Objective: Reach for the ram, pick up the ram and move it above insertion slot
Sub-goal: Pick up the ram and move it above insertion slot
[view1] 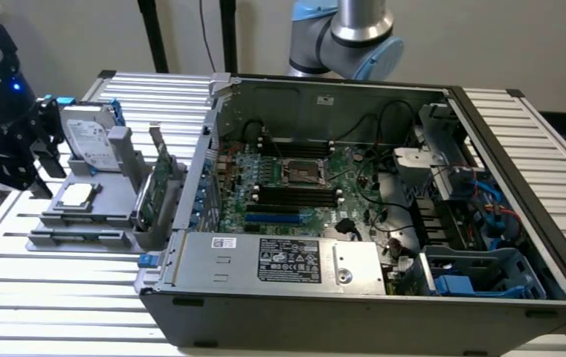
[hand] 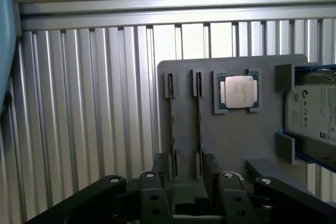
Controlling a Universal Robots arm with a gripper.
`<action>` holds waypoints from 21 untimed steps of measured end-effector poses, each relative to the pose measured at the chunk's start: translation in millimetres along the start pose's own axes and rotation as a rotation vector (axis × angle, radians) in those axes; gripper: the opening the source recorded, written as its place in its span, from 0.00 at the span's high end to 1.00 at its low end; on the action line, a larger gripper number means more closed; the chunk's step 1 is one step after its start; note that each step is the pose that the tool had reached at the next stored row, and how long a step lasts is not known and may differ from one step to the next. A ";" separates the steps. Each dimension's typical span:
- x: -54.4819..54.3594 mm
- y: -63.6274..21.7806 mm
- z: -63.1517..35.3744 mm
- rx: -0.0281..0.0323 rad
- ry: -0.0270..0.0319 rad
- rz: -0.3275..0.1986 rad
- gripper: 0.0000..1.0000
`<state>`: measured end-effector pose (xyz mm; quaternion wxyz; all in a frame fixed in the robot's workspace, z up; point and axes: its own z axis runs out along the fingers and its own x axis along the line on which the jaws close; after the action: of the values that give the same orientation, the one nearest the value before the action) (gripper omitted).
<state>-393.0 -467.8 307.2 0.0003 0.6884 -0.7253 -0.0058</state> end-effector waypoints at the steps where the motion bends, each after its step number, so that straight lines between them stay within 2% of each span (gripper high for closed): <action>1: 0.1 0.0 1.8 0.0000 0.0000 0.000 0.58; 21: 4.2 -0.5 38.0 -0.0001 0.0001 0.000 0.58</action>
<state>-393.0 -471.8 269.2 0.0004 0.6884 -0.7253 -0.0058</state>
